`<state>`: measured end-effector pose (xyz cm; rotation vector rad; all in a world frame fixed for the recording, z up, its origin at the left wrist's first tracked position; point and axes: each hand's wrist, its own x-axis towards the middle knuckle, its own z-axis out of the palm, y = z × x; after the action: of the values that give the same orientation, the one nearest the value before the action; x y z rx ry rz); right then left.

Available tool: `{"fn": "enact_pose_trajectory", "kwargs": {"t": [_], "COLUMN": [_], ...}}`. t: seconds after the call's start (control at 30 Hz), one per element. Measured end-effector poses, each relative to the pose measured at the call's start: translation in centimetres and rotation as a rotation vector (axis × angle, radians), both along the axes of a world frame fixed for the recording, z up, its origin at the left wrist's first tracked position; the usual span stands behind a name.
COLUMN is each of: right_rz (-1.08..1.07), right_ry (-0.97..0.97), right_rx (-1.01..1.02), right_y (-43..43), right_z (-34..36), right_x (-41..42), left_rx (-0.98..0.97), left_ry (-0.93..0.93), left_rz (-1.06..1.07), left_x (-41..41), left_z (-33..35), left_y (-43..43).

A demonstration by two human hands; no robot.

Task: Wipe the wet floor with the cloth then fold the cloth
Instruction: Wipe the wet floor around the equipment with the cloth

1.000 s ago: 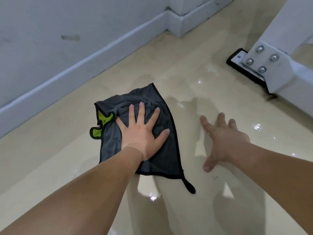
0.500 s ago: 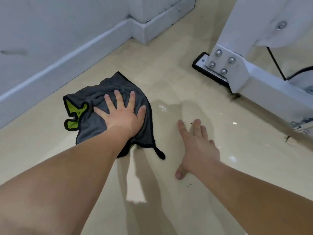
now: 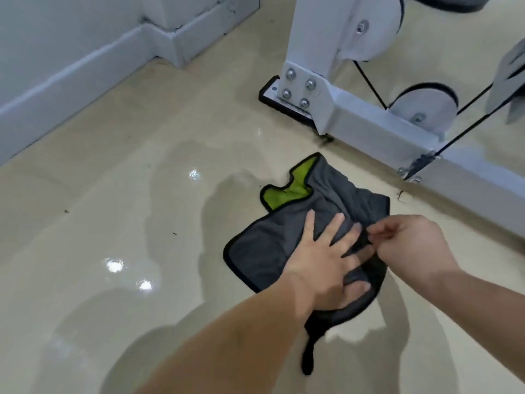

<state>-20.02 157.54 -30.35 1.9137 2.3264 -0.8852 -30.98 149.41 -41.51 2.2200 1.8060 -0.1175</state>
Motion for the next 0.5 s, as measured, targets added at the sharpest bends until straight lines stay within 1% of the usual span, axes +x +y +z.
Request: {"fn": "enact_pose_trajectory", "kwargs": {"t": [0.07, 0.13, 0.17, 0.23, 0.33, 0.4, 0.5], "right_rz": [0.007, 0.027, 0.058, 0.187, 0.375, 0.481, 0.569], "right_ry": [-0.078, -0.109, -0.11, -0.087, -0.081, -0.164, -0.404], "right_rx": [0.01, 0.025, 0.028, 0.029, -0.065, -0.122, -0.07], "right_y": [0.8, 0.4, -0.2, -1.7, -3.9, -5.1, -6.9], "right_z": [0.4, 0.3, 0.1, -0.9, -2.3, -2.8, -3.4], "right_x": [-0.2, -1.3, -2.3, -4.8, -9.6, -13.2, -18.7], "left_rx": [0.034, 0.056, 0.058, 0.039, 0.036, 0.047, 0.084], "left_ry": [-0.059, -0.089, -0.089, -0.067, 0.005, 0.009, -0.019], "left_rz": [-0.05, -0.001, 0.06, 0.231, 0.529, 0.65, 0.648], "left_x": [-1.5, -5.1, -7.3, -12.3, -19.1, -22.7, -27.1], "left_z": [-0.4, -0.4, -0.3, -0.2, 0.0, 0.0, 0.1], "left_y": [-1.7, -3.2, -4.1, -6.2, -9.2, -11.0, -12.9]}}
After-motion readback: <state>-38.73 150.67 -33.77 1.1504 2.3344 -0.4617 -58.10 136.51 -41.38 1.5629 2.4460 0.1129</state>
